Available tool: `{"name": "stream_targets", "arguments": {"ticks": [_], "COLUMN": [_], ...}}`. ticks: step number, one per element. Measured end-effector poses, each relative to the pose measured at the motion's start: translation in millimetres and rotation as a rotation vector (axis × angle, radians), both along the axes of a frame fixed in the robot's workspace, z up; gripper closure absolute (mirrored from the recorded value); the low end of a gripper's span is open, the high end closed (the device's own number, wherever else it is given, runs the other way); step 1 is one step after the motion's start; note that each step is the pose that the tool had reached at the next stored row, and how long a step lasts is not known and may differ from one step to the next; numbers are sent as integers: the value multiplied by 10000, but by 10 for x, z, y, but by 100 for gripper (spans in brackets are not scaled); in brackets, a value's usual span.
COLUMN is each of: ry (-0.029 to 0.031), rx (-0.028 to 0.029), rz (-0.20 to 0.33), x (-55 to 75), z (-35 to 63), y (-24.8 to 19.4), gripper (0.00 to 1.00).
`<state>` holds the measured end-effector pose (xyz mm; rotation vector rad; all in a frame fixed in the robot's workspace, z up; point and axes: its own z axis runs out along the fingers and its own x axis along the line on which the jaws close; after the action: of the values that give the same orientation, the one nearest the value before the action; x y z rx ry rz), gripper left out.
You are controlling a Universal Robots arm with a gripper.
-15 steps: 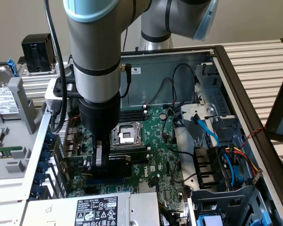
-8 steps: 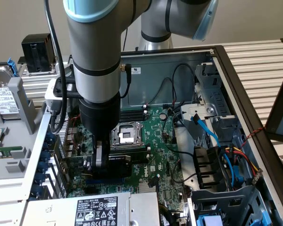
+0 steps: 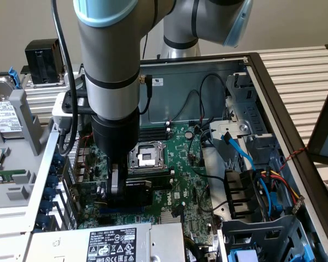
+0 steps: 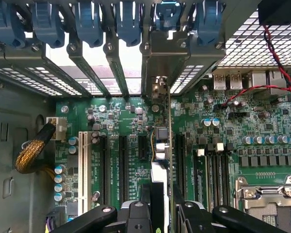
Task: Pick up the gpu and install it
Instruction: 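Insert the gpu into the slot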
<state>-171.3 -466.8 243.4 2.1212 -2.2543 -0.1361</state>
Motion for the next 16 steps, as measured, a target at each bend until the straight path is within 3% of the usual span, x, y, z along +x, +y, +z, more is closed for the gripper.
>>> {"name": "stream_targets", "arguments": {"ticks": [9,16], "ry": [0,0], "rx": [-5,-40], "rz": [-1,0], "x": [0,0], "z": [-1,-3], "y": [0,0], "gripper": [73,73]}}
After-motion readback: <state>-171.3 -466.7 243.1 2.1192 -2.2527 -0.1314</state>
